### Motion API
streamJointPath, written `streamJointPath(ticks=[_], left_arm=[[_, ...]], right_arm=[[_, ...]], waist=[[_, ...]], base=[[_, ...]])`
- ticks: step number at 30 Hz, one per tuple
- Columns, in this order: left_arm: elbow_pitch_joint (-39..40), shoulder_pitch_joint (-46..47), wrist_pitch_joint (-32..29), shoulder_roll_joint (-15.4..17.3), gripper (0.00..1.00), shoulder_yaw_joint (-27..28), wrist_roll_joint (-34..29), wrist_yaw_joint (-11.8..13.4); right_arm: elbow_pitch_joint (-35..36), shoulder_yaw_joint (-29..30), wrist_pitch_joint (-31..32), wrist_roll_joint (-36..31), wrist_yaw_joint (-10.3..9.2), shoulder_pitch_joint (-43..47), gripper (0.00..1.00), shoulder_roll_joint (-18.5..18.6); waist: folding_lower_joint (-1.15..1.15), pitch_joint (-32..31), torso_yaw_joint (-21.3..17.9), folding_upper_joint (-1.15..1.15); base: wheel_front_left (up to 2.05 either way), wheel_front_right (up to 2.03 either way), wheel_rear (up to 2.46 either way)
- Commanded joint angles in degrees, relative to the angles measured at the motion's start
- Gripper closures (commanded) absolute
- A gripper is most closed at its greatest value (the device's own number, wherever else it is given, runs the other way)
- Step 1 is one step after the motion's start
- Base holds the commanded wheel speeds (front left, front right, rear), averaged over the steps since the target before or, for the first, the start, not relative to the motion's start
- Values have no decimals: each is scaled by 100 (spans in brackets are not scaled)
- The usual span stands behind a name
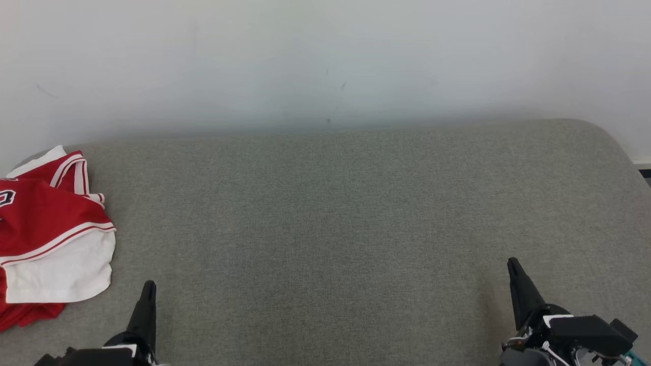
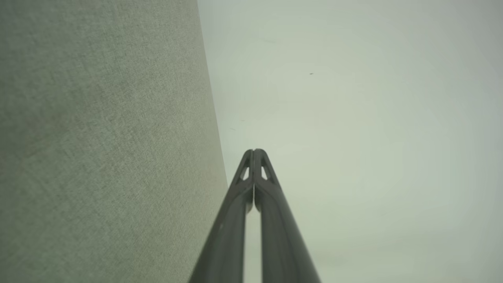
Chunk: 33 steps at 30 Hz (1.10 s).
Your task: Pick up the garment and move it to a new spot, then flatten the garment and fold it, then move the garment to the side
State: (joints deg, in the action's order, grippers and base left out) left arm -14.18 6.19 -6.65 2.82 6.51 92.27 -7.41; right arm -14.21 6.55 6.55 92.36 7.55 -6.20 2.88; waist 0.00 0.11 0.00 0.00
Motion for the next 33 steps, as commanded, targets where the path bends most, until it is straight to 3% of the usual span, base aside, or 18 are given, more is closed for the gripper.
streamJointPath(ticks=[1,12,23,33], left_arm=[[-33,-17,2,-8,0,-10,-1,1],[-87,-188,257,-26,0,-49,-350,2],[83,-260,548,-19,0,27,-1562,9],[266,-366,764,-13,0,-174,-2798,172]], right_arm=[[-33,-3,-3,-1,0,28,0,-1],[-146,-172,-258,-244,-1,196,0,-9],[-30,-353,-548,-1250,-2,236,0,-8],[72,-481,-761,-2304,-3,293,0,-6]], waist=[[0,0,0,0],[0,13,3,0],[0,35,-2,0],[0,51,-1,0]], base=[[0,0,0],[0,0,0],[0,0,0],[0,0,0]])
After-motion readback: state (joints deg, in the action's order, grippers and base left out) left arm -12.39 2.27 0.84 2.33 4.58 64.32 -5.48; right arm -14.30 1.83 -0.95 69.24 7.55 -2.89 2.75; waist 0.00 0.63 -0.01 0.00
